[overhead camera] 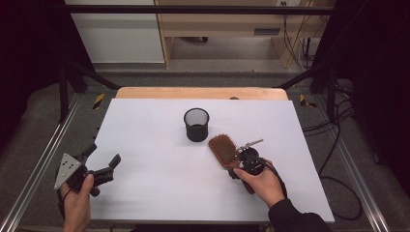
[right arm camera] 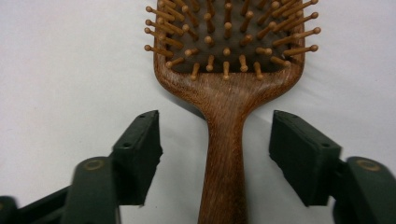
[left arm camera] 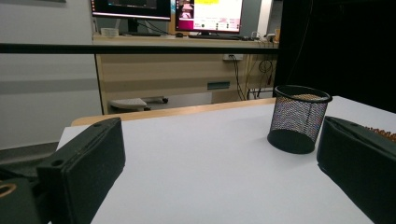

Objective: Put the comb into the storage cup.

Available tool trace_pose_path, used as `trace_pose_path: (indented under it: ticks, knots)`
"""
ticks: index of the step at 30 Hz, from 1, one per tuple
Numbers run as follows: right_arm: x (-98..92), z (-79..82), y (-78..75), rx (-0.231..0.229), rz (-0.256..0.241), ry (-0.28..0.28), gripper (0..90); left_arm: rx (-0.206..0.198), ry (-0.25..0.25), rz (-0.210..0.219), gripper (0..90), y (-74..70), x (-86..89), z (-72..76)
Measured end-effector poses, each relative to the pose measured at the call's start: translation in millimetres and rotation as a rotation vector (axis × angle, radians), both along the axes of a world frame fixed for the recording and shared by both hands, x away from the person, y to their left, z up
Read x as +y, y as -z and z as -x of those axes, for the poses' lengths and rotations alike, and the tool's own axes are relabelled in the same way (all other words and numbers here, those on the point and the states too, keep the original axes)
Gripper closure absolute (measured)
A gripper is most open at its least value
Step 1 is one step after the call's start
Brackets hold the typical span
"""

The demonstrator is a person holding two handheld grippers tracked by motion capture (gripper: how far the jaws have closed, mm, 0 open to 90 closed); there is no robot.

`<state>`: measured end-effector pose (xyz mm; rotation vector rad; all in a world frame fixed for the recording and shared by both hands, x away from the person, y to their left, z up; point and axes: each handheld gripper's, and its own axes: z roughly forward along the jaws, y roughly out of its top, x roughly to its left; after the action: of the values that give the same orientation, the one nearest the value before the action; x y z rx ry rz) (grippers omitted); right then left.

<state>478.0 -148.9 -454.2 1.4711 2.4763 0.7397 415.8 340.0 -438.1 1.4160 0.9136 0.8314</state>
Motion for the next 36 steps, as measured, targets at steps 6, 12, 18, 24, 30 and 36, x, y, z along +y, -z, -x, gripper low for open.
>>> trace_pose_path:
  ticks: [6,12,18,24,30,36]
  knots:
    - [-1.8,1.4,0.8,-0.029,0.0,0.024,46.7,0.003,0.0,0.006,1.5,0.5,0.4,-0.7]
    - [-5.6,5.2,3.4,-0.059,-0.008,0.029,55.8,0.003,0.002,0.0,1.5,0.5,-0.5,-0.5]
    - [-6.1,10.4,8.8,-0.078,-0.001,0.029,60.0,0.007,-0.003,-0.003,1.5,1.1,0.4,-0.7]
    - [-3.6,13.7,10.4,-0.108,0.029,0.027,63.0,0.007,-0.002,-0.004,1.6,1.0,-0.4,-0.2]
    - [1.0,12.0,9.1,-0.095,0.059,0.014,69.3,0.004,-0.003,-0.007,1.6,0.4,0.5,0.9]
    - [-6.5,10.1,10.6,-0.083,0.006,0.017,71.9,0.004,0.001,-0.016,1.6,0.4,-1.1,0.8]
